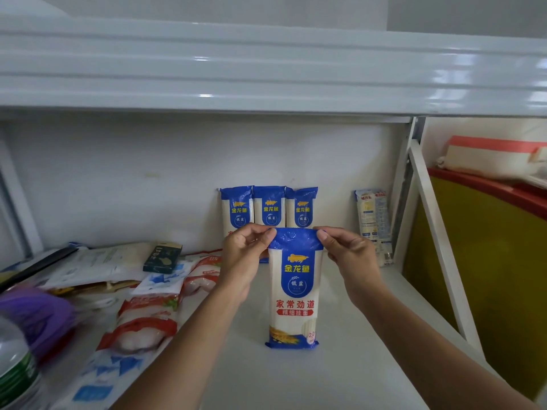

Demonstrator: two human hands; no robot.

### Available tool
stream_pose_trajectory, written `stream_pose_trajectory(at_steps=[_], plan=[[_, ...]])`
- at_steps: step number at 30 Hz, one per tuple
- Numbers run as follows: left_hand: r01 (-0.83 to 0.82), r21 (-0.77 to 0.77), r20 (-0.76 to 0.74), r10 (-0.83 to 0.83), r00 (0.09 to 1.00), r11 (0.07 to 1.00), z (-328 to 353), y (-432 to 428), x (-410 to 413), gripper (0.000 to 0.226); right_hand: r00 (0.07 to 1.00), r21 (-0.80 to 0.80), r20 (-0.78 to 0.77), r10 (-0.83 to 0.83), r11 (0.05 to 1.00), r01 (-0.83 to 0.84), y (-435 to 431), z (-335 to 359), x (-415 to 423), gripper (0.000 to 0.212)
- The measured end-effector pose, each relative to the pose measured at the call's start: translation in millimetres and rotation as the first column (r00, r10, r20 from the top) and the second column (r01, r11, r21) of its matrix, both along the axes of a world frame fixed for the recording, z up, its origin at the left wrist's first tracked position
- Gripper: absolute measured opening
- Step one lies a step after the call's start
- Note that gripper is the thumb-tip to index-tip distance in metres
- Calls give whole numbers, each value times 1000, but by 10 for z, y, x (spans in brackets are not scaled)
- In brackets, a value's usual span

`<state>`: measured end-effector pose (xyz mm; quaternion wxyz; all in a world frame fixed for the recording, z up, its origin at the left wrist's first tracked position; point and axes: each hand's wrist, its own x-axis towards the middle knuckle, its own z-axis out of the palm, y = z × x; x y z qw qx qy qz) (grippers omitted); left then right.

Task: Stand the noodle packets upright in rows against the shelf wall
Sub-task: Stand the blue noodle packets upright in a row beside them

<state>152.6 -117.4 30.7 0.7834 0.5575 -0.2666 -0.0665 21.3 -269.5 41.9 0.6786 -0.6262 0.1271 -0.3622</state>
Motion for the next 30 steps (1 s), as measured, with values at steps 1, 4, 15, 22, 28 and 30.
stream_pose_trajectory(at_steps=[1,4,15,22,28,30], plan=[[-7,-7,-9,7,1000,1000,-4,-11,-2,10,1000,11,5,13,1000,-13,-3,1,4,20],[-19,-16,-43,18,999,1000,-34,-32,14,14,999,31,14,46,998,-47,-18,-11,17,23],[21,199,245,-71,967,980,49,69,-41,19,995,-22,5,103,994,-103,-55,-46,-1,26],[45,118,191,-67,979,992,81,57,-100,6,984,-15,3,180,984,-180,-67,-12,11,22],[106,89,87,-114,990,990,57,61,-53,12,983,-16,-20,184,983,-184,-108,-26,17,24],[112,71,57,-116,992,991,48,62,-56,17,981,-14,-22,190,982,-191,-111,-36,19,26]])
